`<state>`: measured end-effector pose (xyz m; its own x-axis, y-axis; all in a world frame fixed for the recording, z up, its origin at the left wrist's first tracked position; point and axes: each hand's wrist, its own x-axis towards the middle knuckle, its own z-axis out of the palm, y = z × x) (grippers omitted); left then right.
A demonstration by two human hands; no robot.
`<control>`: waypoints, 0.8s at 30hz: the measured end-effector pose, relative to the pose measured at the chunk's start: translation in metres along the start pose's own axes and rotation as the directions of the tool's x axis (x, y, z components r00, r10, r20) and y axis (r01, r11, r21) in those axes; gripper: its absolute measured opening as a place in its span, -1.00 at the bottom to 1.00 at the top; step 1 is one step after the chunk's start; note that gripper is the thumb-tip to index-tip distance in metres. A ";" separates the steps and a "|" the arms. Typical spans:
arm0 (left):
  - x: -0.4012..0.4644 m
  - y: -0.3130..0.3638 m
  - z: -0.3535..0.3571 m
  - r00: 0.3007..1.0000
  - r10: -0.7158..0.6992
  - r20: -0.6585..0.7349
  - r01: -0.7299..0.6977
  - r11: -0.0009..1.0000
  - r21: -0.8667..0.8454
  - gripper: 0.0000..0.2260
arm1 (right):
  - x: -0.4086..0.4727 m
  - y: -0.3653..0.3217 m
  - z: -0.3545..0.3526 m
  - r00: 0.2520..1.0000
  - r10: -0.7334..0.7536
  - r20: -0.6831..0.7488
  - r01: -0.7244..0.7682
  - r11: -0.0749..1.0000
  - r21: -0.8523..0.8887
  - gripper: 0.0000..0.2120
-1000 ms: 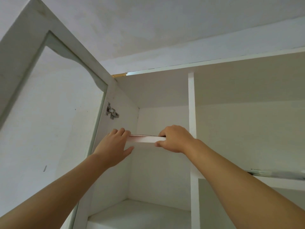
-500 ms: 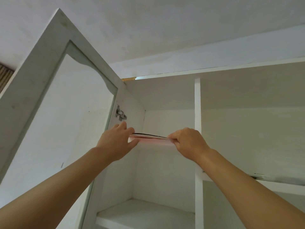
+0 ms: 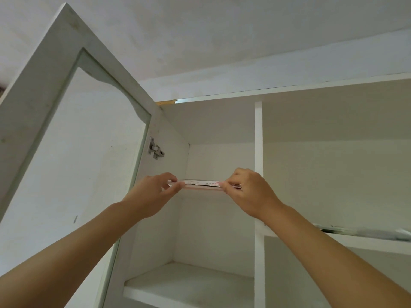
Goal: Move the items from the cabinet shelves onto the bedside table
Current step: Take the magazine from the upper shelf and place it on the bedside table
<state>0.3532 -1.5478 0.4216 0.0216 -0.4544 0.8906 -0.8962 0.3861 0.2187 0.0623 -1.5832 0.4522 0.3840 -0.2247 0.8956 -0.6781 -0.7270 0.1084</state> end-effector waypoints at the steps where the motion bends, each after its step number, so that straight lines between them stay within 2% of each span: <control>1: -0.001 0.001 0.001 1.000 -0.003 -0.005 0.003 1.000 -0.006 -0.63 | 0.002 -0.002 -0.001 0.999 0.040 0.002 -0.040 0.999 0.028 -0.58; 3: -0.002 0.002 0.002 1.000 -0.013 0.002 0.013 1.000 -0.008 -0.67 | 0.006 -0.005 -0.002 0.995 0.101 -0.002 -0.101 0.995 0.015 -0.56; 7: -0.005 0.003 0.006 0.998 -0.036 0.059 0.035 0.999 0.018 -0.75 | 0.009 -0.007 0.000 0.978 0.198 0.068 -0.184 0.969 -0.167 -0.72; 11: -0.005 0.006 0.011 0.994 -0.061 0.086 0.064 0.997 -0.032 -0.82 | 0.011 -0.004 0.001 0.959 0.268 0.093 -0.236 0.935 -0.265 -0.66; 17: 0.000 0.006 0.024 0.985 -0.151 0.090 0.158 0.984 -0.078 -0.88 | 0.004 -0.001 0.006 0.974 0.214 0.079 -0.190 0.952 -0.240 -0.65; 22: 0.004 -0.002 0.037 0.964 -0.213 0.162 0.239 0.958 -0.158 -0.77 | -0.014 0.004 0.013 0.987 0.151 0.059 -0.139 0.975 -0.174 -0.62; 24: 0.003 -0.001 0.040 0.964 -0.219 0.148 0.246 0.948 -0.200 -0.74 | -0.018 0.006 0.016 0.988 0.138 0.076 -0.122 0.976 -0.182 -0.57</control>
<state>0.3364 -1.5818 0.4081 0.1516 -0.6420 0.7516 -0.7559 0.4146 0.5066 0.0615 -1.5941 0.4302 0.3331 -0.3713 0.8667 -0.8228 -0.5634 0.0748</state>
